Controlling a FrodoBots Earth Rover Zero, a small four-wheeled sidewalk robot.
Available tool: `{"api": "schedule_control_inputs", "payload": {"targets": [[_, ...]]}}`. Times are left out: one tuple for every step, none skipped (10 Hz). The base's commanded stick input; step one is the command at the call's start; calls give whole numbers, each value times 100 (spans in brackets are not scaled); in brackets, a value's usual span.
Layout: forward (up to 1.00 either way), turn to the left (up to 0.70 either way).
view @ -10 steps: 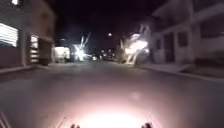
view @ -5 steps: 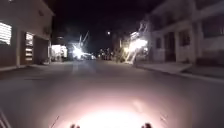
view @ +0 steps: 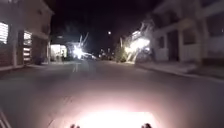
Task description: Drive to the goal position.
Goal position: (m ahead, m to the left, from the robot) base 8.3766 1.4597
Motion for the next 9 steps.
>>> {"api": "schedule_control_inputs", "payload": {"targets": [[70,0],[70,0],[70,0],[70,0],[70,0],[70,0],[70,0],[70,0],[70,0]]}}
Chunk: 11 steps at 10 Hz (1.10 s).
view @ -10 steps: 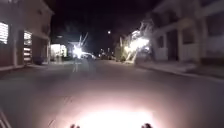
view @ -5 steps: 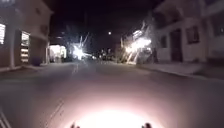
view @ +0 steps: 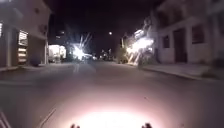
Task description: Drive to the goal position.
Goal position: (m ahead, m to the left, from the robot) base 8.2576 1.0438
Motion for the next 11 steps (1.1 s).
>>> {"api": "schedule_control_inputs", "payload": {"targets": [[70,0],[70,0],[70,0],[70,0],[70,0],[70,0],[70,0],[70,0],[70,0],[70,0],[70,0]]}}
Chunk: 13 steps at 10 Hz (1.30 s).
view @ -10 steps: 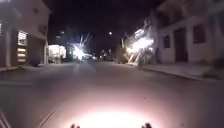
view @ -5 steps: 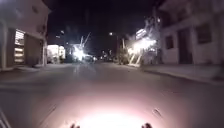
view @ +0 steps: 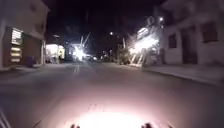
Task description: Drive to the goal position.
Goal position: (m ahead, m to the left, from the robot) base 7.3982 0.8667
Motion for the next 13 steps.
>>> {"api": "schedule_control_inputs", "payload": {"targets": [[70,0],[70,0],[70,0],[70,0],[70,0],[70,0],[70,0],[70,0],[70,0],[70,0],[70,0],[70,0],[70,0]]}}
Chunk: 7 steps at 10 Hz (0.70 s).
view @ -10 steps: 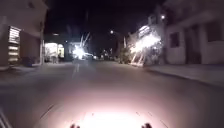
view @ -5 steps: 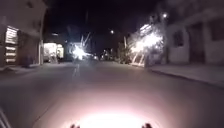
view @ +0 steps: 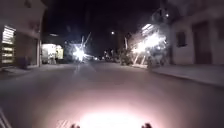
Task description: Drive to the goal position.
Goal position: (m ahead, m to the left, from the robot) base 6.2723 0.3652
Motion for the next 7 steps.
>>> {"api": "schedule_control_inputs", "payload": {"targets": [[70,0],[70,0],[70,0],[70,0],[70,0],[70,0],[70,0]]}}
